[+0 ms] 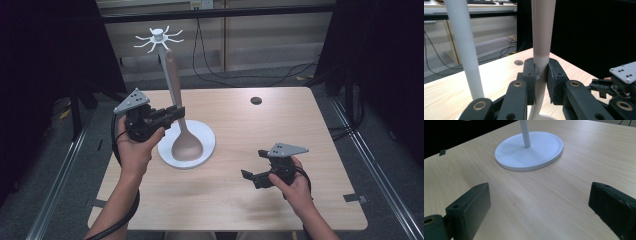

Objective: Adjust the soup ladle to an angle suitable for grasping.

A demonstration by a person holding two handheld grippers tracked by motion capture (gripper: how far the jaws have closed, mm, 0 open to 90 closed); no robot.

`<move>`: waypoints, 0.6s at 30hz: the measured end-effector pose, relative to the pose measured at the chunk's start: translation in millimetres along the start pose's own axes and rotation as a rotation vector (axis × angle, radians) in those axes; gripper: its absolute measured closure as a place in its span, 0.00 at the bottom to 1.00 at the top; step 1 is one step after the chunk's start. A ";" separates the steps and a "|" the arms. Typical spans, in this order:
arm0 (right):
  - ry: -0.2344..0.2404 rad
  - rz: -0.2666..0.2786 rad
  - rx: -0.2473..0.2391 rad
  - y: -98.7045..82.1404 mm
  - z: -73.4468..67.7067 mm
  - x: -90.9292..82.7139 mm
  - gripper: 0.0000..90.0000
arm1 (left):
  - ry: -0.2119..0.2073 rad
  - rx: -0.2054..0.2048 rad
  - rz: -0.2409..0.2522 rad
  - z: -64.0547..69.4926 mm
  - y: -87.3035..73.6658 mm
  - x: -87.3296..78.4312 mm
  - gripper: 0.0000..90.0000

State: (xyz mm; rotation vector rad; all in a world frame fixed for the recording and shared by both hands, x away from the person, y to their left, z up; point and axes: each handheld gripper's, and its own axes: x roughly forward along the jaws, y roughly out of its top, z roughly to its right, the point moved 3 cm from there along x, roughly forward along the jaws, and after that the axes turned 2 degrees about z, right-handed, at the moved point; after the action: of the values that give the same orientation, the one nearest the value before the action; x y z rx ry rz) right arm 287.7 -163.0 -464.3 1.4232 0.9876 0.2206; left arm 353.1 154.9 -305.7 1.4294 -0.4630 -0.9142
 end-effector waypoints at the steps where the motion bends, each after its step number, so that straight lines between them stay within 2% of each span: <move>1: 0.001 0.000 -0.001 0.1 -0.1 0.1 0.04 | 0.006 0.000 0.001 -0.2 0.2 0.1 0.87; 10: 0.003 0.005 0.002 0.4 0.1 -0.4 0.04 | 0.052 0.017 -0.004 0.2 4.4 4.9 0.87; 18: 0.007 0.009 0.003 0.6 0.5 -1.7 0.04 | 0.093 0.011 0.001 -0.9 3.2 7.0 0.87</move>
State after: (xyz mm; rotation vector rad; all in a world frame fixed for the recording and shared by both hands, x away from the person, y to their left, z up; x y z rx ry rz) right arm 287.3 -164.4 -463.1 1.4309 0.9874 0.2309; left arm 358.8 149.8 -304.3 1.4750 -0.3995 -0.8420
